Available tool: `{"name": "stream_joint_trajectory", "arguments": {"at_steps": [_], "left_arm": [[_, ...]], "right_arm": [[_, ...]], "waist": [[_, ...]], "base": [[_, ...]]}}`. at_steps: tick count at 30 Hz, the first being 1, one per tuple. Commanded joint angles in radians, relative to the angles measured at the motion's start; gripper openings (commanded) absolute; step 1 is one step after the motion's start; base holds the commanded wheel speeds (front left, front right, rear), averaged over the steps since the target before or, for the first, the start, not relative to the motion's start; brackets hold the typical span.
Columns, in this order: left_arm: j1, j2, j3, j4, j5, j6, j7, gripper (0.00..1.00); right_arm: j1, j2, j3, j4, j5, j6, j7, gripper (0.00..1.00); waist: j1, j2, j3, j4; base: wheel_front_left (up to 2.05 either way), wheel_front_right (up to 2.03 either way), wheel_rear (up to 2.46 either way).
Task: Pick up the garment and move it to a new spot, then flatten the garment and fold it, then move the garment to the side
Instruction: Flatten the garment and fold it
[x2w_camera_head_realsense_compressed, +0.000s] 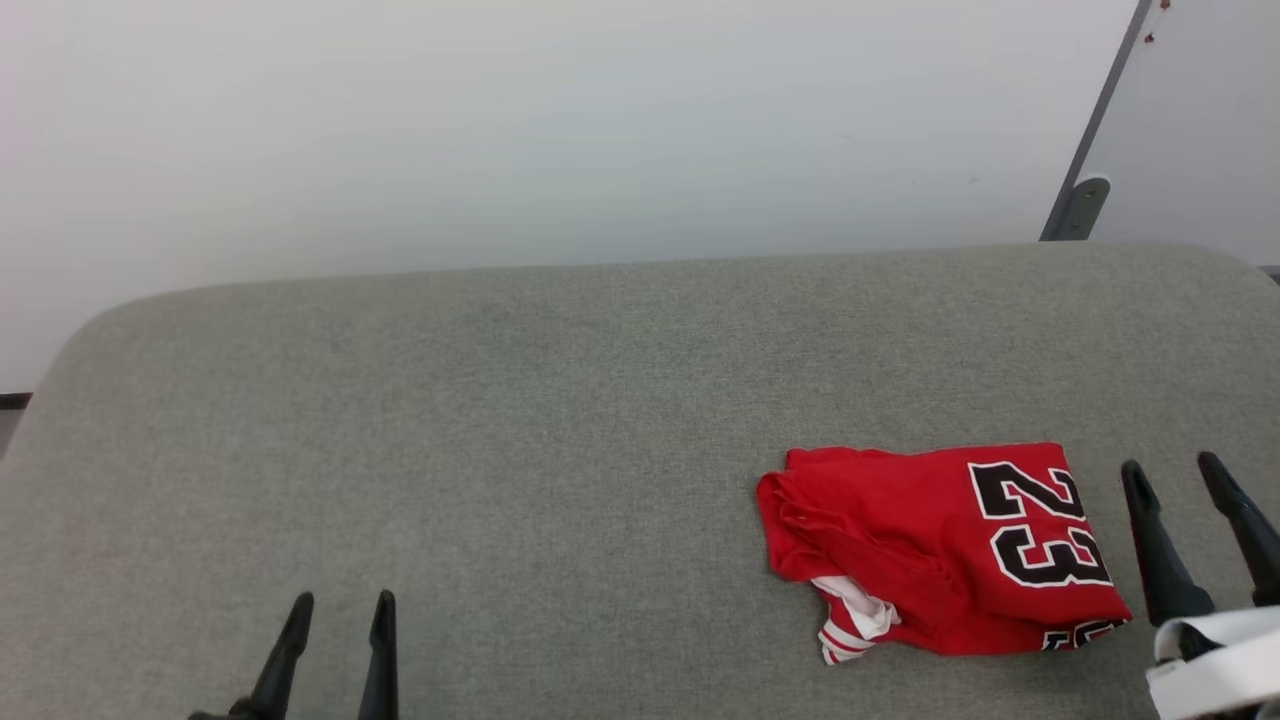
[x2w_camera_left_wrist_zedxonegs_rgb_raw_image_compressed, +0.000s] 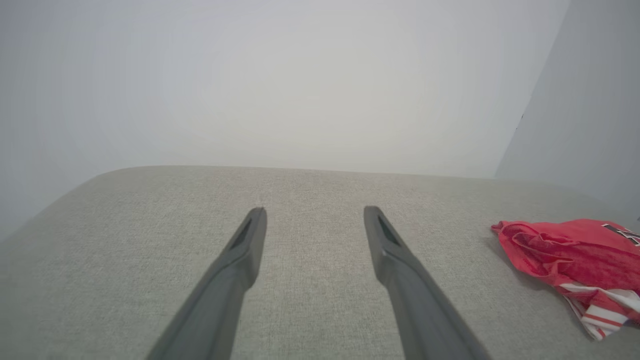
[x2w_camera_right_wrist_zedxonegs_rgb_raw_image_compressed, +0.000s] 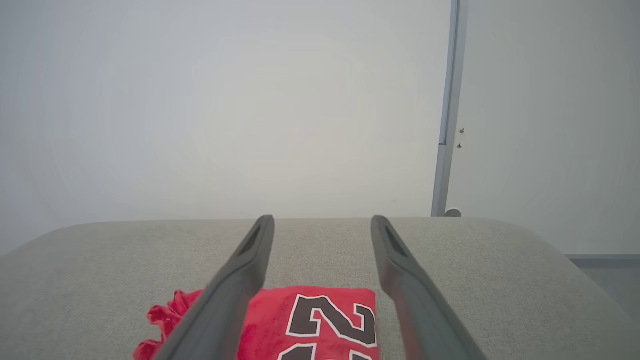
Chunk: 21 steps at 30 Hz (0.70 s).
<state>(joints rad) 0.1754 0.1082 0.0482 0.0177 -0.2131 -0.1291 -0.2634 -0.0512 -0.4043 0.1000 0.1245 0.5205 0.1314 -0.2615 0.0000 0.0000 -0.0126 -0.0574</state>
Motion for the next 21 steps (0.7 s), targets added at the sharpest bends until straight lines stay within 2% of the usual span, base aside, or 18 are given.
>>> {"name": "stream_joint_trajectory", "arguments": {"at_steps": [1, 12, 21], "left_arm": [[0.016, 0.000, 0.004, -0.006, 0.008, -0.002, -0.001, 1.00], [0.104, -0.012, 0.024, -0.062, 0.004, -0.002, -0.001, 1.00], [0.093, -0.014, 0.015, -0.073, 0.003, -0.002, -0.001, 1.00]], "right_arm": [[0.019, 0.005, -0.012, -0.010, -0.010, -0.002, -0.004, 1.00], [0.136, 0.031, -0.106, -0.104, -0.039, -0.002, -0.004, 1.00], [0.154, 0.052, -0.123, -0.133, -0.048, -0.002, 0.014, 1.00]], "waist": [[0.0000, 0.0000, -0.003, 0.003], [0.0000, 0.0000, -0.006, 0.016], [0.0000, 0.0000, -0.006, 0.021]], "base": [[0.00, 0.00, 0.00], [0.00, 0.00, 0.00], [0.00, 0.00, 0.00]]}}
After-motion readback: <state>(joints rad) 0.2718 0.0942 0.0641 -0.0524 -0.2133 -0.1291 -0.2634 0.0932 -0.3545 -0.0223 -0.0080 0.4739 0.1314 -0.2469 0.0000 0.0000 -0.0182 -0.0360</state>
